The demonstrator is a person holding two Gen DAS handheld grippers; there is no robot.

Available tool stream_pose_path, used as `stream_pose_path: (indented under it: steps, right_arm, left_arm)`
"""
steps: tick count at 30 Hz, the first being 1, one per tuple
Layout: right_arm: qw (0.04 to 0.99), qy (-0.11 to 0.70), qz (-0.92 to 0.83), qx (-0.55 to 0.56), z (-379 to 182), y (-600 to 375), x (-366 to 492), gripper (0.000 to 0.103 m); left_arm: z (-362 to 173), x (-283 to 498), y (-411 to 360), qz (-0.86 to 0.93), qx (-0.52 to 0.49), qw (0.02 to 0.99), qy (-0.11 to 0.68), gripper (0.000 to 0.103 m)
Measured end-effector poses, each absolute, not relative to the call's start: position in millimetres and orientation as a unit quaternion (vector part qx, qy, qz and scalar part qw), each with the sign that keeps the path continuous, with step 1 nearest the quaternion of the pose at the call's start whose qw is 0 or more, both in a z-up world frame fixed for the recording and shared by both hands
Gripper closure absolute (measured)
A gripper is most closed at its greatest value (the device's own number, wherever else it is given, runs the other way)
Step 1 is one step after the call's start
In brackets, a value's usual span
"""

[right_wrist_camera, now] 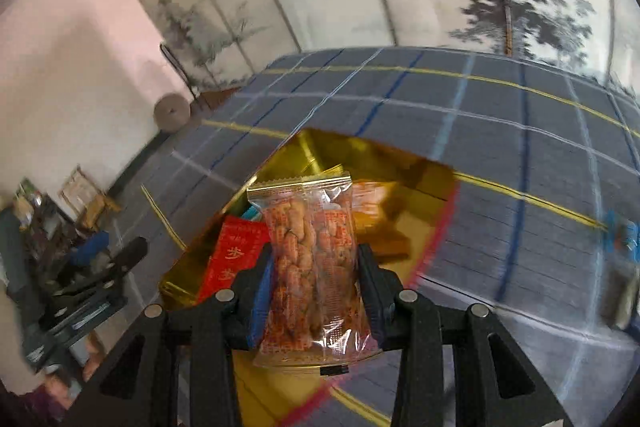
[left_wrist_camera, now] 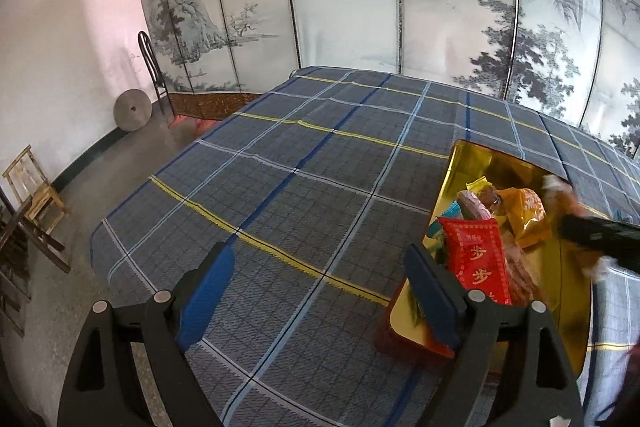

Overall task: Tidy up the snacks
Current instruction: 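Carry the clear peanut bag into the tin and open the right gripper, then grasp the blue-wrapped round cake with the left gripper and lift it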

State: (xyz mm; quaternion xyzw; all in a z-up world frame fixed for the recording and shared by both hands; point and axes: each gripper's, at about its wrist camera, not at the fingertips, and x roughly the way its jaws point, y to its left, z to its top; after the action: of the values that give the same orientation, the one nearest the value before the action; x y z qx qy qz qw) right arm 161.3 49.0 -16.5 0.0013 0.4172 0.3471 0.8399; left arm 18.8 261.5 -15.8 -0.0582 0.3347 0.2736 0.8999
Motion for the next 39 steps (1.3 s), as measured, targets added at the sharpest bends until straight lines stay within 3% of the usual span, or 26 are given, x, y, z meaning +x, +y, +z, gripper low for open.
stream_pose_path:
  steps: [5, 10, 14, 17, 22, 25, 30, 35, 39]
  right_arm:
    - [0.839, 0.426, 0.336, -0.041, -33.7, 78.9, 165.6, 0.063]
    - [0.844, 0.408, 0.349, -0.003, -23.7, 60.2, 162.8, 0.06]
    - [0.851, 0.394, 0.347, 0.018, -13.2, 8.5, 151.4, 0.058]
    - [0.865, 0.39, 0.316, -0.014, -17.0, -46.5, 136.3, 0.049]
    - [0.883, 0.413, 0.217, -0.057, -25.6, -155.6, 131.3, 0.048]
    - [0.899, 0.412, 0.131, -0.077, -27.4, -226.6, 131.8, 0.047]
    - [0.904, 0.422, 0.034, -0.065, -46.9, -304.9, 140.0, 0.047]
    - [0.908, 0.418, 0.034, -0.01, -70.9, -331.6, 137.9, 0.044]
    - [0.907, 0.418, 0.046, -0.006, -70.7, -330.5, 138.9, 0.044]
  left_arm:
    - [-20.1, 24.1, 259.2, 0.268, -0.056, 0.899, 0.343, 0.017]
    - [-21.4, 28.8, 253.2, 0.261, -0.054, 0.897, 0.353, 0.017]
    - [-13.3, 30.1, 240.9, 0.24, -0.039, 0.904, 0.352, 0.017]
    - [-6.4, 34.3, 227.2, 0.21, -0.017, 0.911, 0.353, 0.015]
    - [11.3, 53.4, 183.7, 0.116, 0.025, 0.925, 0.36, 0.015]
    - [22.8, 78.6, 141.0, 0.026, 0.052, 0.926, 0.374, 0.007]
    - [25.1, 141.8, 45.5, -0.15, 0.134, 0.893, 0.403, 0.007]
    - [2.5, 200.7, -51.8, -0.265, 0.329, 0.826, 0.373, 0.008]
    - [-15.9, 245.9, -91.3, -0.328, 0.367, 0.779, 0.389, 0.021]
